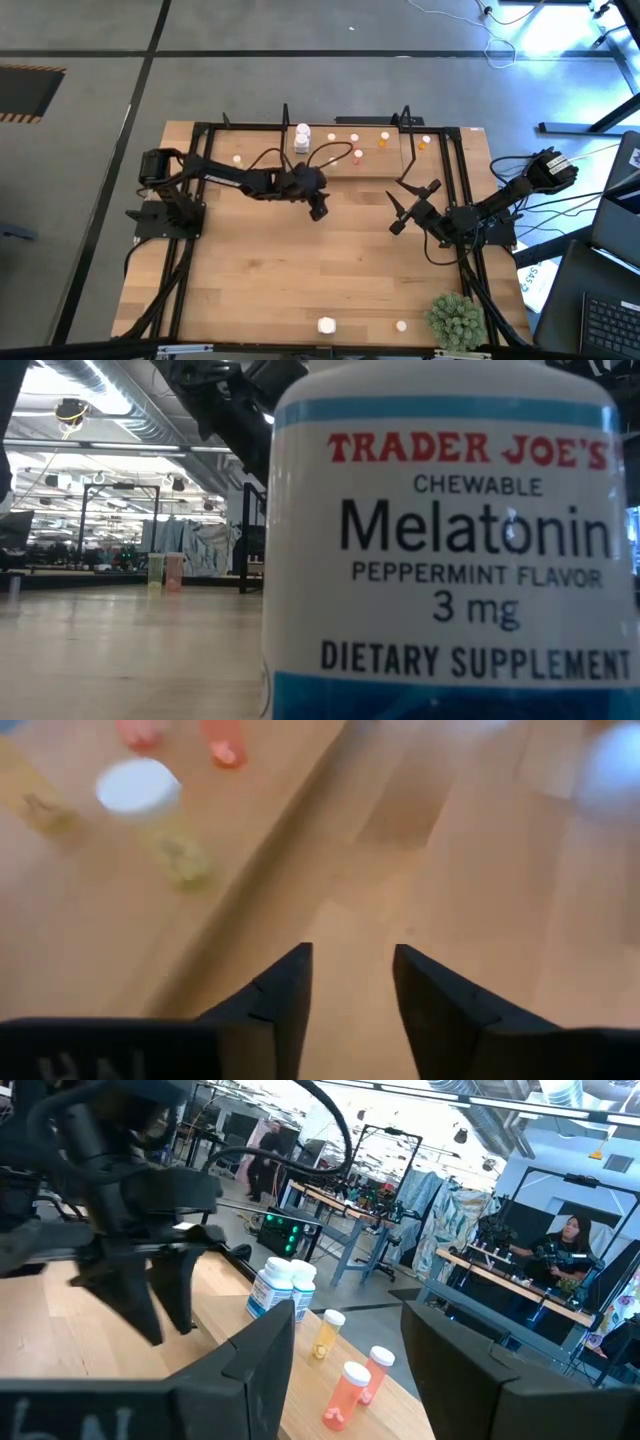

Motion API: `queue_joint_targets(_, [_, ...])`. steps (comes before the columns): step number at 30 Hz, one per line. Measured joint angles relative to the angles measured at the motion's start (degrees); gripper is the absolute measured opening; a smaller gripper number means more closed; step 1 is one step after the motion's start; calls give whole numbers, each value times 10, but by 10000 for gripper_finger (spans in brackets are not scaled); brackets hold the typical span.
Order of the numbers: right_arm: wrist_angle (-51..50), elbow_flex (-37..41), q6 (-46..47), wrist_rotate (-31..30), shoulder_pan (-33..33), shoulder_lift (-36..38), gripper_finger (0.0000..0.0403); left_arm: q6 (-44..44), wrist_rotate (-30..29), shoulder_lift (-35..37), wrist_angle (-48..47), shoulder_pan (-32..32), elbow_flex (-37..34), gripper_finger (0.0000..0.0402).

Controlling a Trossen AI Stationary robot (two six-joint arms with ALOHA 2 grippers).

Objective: Pick and place medicine bottles onto shelf by color
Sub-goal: Put the bottom yellow pill bottle on the shelf aligned with the other yellow pill bottle

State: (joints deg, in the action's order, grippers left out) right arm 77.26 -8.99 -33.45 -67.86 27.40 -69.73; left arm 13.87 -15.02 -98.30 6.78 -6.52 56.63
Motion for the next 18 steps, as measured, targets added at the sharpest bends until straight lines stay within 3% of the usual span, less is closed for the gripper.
queue_joint_targets(9, [0,0,0,0,0,0,188,-159,54,0,-3,-32,13,15])
queue_joint_targets(18, [0,0,0,0,0,0,188,-195,51,-50,56,-41,14,2])
